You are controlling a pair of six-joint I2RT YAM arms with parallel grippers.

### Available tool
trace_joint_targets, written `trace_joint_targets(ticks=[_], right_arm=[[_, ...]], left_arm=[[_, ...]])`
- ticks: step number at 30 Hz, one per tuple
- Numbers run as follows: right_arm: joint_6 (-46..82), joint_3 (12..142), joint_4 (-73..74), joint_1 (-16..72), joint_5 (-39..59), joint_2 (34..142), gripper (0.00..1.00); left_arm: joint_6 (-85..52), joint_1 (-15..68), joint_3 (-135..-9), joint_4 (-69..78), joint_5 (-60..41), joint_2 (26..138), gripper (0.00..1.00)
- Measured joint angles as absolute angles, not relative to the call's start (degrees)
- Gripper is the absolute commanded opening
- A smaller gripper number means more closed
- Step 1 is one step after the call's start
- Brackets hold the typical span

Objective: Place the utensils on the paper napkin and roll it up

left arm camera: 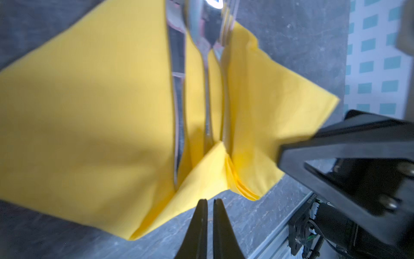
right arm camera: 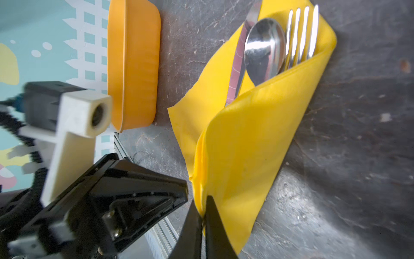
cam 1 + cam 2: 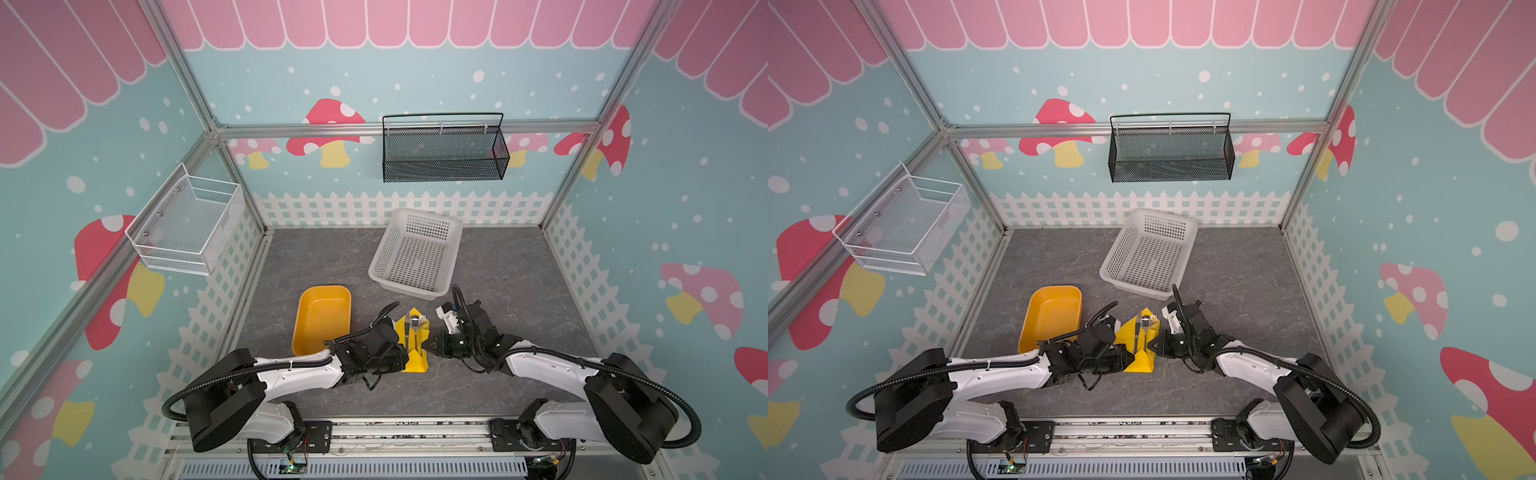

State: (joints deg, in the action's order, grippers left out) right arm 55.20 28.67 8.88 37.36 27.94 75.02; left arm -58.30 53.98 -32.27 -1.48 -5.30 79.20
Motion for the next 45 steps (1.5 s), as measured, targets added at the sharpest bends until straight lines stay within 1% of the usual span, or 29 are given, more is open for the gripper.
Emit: trace_joint_targets(ticks=[12,13,18,21,24,26,30,33,41,43,45], right_arm=[[50.52,35.05,4.08,40.38,25.45,80.38,0.09],[50.26,35.40,3.88,40.60,25.36,80.68,0.09],[48.82,37.01,3.38,41.43,25.69,82.72,0.20],[48.16,37.43,3.33,41.71,26.44,84.16,0.27],[47.59,37.47,3.16,41.95,26.98,85.27,0.29],[47.27,37.47,2.98,42.13,27.33,85.69,0.30],[46.98,37.47,3.01,42.39,27.75,85.86,0.30],[46.94,37.47,2.98,42.44,27.94,85.86,0.30],[46.92,37.47,2.96,42.44,27.99,85.86,0.31],[46.89,37.47,2.98,42.44,28.03,85.86,0.31],[46.89,37.47,2.96,42.44,28.08,85.86,0.31]], left_arm=[[-59.24,53.52,-31.94,0.56,-6.90,84.49,0.08],[-59.48,53.52,-31.94,0.62,-6.94,84.55,0.09],[-60.73,53.28,-31.83,0.75,-6.96,81.71,0.14],[-61.43,51.51,-31.24,1.50,-7.38,77.52,0.22],[-62.24,48.64,-30.04,3.81,-8.69,74.96,0.37],[-63.24,46.85,-28.97,5.74,-9.76,74.24,0.40],[-64.88,42.81,-27.51,9.61,-13.34,74.43,0.53],[-65.58,40.80,-27.66,12.73,-15.51,75.94,0.56],[-66.06,40.18,-31.35,16.19,-20.03,85.06,0.56],[-66.11,40.18,-32.38,16.71,-20.88,87.42,0.53],[-66.26,40.18,-33.21,17.47,-21.76,89.52,0.48]])
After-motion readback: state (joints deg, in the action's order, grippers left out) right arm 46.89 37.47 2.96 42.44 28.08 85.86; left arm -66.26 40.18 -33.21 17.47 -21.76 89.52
